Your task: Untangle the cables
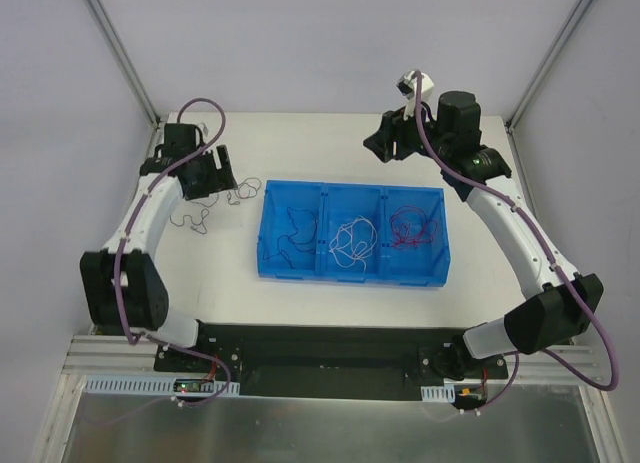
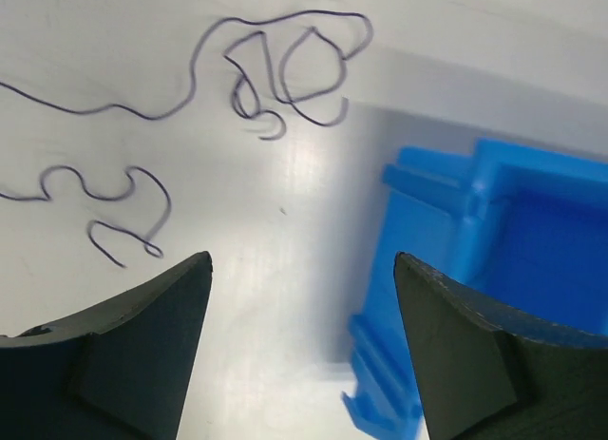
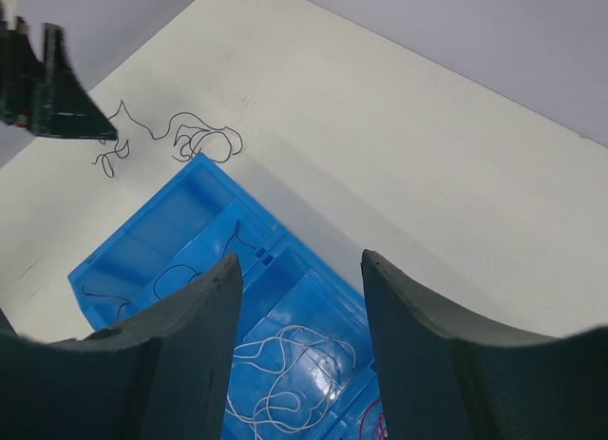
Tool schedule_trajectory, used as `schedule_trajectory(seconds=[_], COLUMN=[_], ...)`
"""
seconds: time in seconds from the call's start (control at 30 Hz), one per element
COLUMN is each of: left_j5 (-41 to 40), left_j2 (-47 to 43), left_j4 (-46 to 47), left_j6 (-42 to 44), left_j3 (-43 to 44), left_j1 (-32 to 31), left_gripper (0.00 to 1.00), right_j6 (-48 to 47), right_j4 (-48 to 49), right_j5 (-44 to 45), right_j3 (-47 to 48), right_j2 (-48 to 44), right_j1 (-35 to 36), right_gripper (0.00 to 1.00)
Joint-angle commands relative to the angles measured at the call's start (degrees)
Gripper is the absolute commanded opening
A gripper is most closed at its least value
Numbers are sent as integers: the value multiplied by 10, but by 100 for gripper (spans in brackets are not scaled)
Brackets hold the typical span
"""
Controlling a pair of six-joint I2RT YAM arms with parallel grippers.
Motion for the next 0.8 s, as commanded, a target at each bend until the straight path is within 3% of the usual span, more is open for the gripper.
schedule_trajectory(seconds=[0.0, 0.13, 0.4, 0.53, 0.6, 0.77], left_j5=[-99, -177, -210, -216, -231, -271], left_j2=[131, 223, 259, 257, 245, 200], left_j4=[-67, -108, -101, -101, -101, -95], left_j6=[99, 117, 127, 129, 129, 120], left_j3=[89, 128, 115, 105, 101, 76], left_j1=[-1, -1, -1, -1, -1, -1], left_gripper=[75, 70, 58, 26, 3, 0], right_j6=[4, 1, 14, 5, -2, -15], right_j4=[29, 27, 26, 17, 14, 11], right_j5=[-22, -19, -44, -35, -27, -16], right_j3=[1, 3, 26, 24, 18, 8], right_j2=[-7, 0, 33, 26, 17, -2], right_j1=[-2, -4, -5, -5, -5, -7], right_gripper=[56, 56, 55, 55, 55, 55])
